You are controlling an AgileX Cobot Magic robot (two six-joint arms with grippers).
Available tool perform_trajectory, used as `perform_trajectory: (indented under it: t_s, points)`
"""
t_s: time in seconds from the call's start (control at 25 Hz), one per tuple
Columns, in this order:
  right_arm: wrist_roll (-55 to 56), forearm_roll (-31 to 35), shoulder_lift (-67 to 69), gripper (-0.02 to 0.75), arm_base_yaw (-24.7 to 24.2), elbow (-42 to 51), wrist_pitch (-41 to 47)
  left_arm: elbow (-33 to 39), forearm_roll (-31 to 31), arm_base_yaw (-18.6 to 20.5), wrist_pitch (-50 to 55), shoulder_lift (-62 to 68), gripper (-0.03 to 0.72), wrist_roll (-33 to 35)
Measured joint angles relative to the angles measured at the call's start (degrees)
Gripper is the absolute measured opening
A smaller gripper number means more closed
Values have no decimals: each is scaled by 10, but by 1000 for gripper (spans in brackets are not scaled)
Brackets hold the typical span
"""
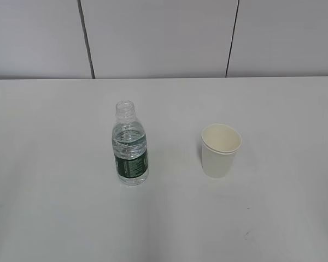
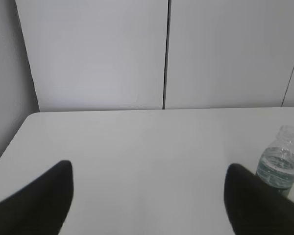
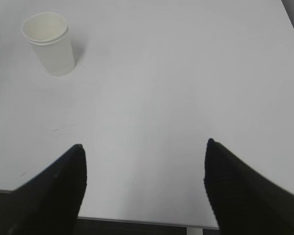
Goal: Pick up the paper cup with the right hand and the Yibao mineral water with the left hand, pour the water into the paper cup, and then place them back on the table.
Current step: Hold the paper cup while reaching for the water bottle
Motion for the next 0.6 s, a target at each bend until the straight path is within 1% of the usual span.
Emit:
perform_trajectory:
  t_s: [0.32, 0.44, 0.6]
  points:
    - [0, 0, 0, 585, 0, -5, -7, 80, -6, 0, -119, 0, 575, 0]
    - [0, 0, 0, 585, 0, -5, -9, 96, -7, 0, -165, 0, 575, 0]
    - [0, 0, 0, 585, 0, -8, -14, 104, -8, 0, -200, 20, 575, 0]
